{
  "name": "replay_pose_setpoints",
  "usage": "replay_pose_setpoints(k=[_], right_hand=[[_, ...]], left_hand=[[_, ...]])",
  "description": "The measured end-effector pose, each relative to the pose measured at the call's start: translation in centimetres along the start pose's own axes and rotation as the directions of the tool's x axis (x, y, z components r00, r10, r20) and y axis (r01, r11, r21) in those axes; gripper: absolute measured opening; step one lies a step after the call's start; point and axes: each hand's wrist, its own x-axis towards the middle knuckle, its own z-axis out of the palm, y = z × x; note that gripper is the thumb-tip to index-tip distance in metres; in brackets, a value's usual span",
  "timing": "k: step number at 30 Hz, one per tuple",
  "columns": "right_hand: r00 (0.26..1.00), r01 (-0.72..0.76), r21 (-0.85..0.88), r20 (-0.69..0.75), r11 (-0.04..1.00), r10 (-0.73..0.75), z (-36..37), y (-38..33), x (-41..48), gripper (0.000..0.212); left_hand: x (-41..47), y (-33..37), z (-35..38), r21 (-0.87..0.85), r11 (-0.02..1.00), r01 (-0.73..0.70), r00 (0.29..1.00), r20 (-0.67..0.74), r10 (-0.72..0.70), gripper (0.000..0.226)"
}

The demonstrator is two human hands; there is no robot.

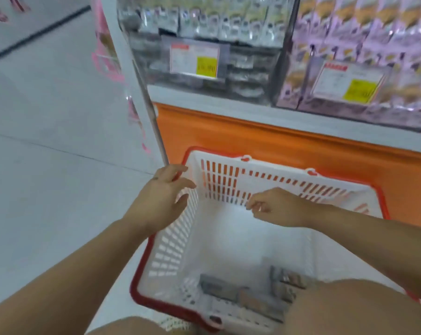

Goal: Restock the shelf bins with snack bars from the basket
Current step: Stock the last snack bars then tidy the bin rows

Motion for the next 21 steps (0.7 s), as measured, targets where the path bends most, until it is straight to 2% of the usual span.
replay_pose_setpoints(k=[2, 3, 5, 7, 10, 13, 17, 21], right_hand=[[0.977, -0.098, -0.031, 0.187, 0.995, 0.102, 2.2, 2.2, -0.3, 0.030], [0.943, -0.136, -0.078, 0.296, 0.988, 0.153, 3.4, 3.2, -0.4, 0.035], [0.842, -0.186, -0.195, 0.473, 0.963, 0.258, 5.8, 4.8, -0.9, 0.046], [0.759, -0.219, -0.271, 0.556, 0.937, 0.338, 8.0, 5.7, -1.1, 0.054], [0.699, -0.202, -0.359, 0.599, 0.911, 0.391, 10.4, 6.2, -1.1, 0.057], [0.705, -0.139, -0.435, 0.587, 0.890, 0.397, 12.0, 6.6, -0.6, 0.053], [0.711, -0.130, -0.473, 0.568, 0.871, 0.414, 12.8, 7.7, -0.2, 0.049], [0.766, -0.169, -0.403, 0.521, 0.899, 0.377, 10.8, 6.7, -0.3, 0.040]], left_hand=[[0.2, 0.2, 1.5, -0.008, 0.999, 0.048, 0.999, 0.010, -0.048, 0.039], [0.4, 0.3, 2.1, -0.018, 0.997, 0.076, 0.997, -0.010, -0.076, 0.046], [0.6, 0.3, 2.7, -0.033, 0.990, 0.140, 0.988, -0.058, -0.141, 0.054], [0.7, 0.3, 3.0, -0.015, 0.985, 0.173, 0.982, -0.069, -0.174, 0.055], [0.7, 0.4, 3.3, 0.027, 0.984, 0.175, 0.983, -0.067, -0.173, 0.055], [0.7, 0.5, 3.2, 0.034, 0.981, 0.190, 0.981, -0.043, -0.188, 0.052], [0.7, 0.7, 2.8, 0.084, 0.978, 0.193, 0.981, -0.014, -0.192, 0.052], [0.6, 0.7, 1.7, 0.137, 0.977, 0.161, 0.984, 0.055, -0.170, 0.055]])
